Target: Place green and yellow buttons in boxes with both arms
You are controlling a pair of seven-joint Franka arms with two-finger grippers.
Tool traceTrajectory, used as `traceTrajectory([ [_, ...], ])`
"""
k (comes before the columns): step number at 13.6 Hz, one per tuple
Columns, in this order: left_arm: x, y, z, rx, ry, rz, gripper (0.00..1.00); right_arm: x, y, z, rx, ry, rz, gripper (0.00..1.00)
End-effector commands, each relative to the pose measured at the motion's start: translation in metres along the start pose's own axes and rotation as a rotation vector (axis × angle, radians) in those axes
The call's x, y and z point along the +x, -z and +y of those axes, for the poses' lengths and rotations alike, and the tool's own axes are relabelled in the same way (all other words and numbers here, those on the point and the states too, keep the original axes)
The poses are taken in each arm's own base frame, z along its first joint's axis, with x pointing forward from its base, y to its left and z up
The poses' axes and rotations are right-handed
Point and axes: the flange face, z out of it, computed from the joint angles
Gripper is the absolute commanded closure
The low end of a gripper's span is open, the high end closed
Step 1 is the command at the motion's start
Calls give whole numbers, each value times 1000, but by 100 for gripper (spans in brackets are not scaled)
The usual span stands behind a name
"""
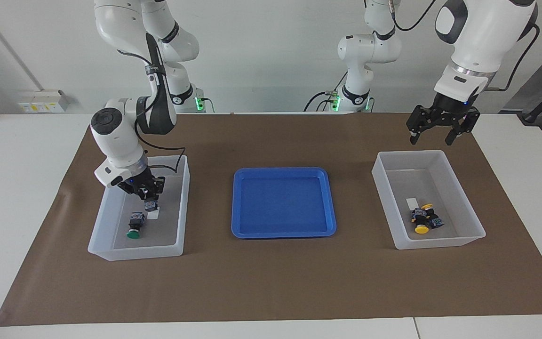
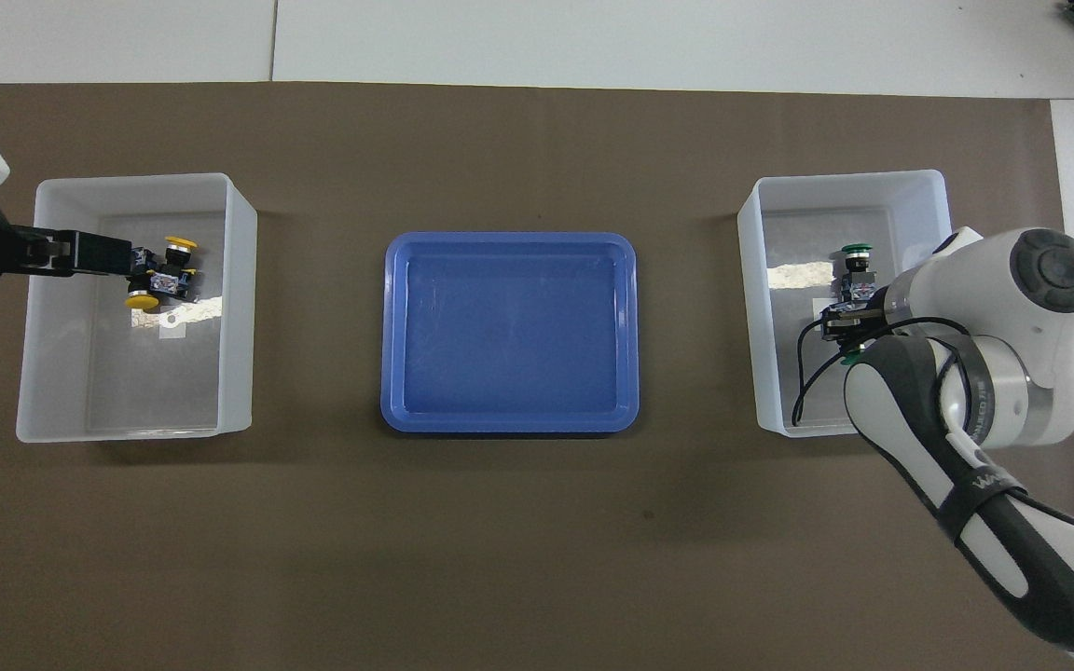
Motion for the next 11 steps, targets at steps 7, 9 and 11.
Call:
traceTrajectory([
  [7,-12,15,-21,5,32,-57,0,26,160,7,-21,-25,34,0],
  [9,-10,12,-23,8,35,-65,0,22,200,22,-27,-50,-2,0],
  [11,-15,5,-24,6,46,-80,0,10,236,28,-23,-63,-3,0],
])
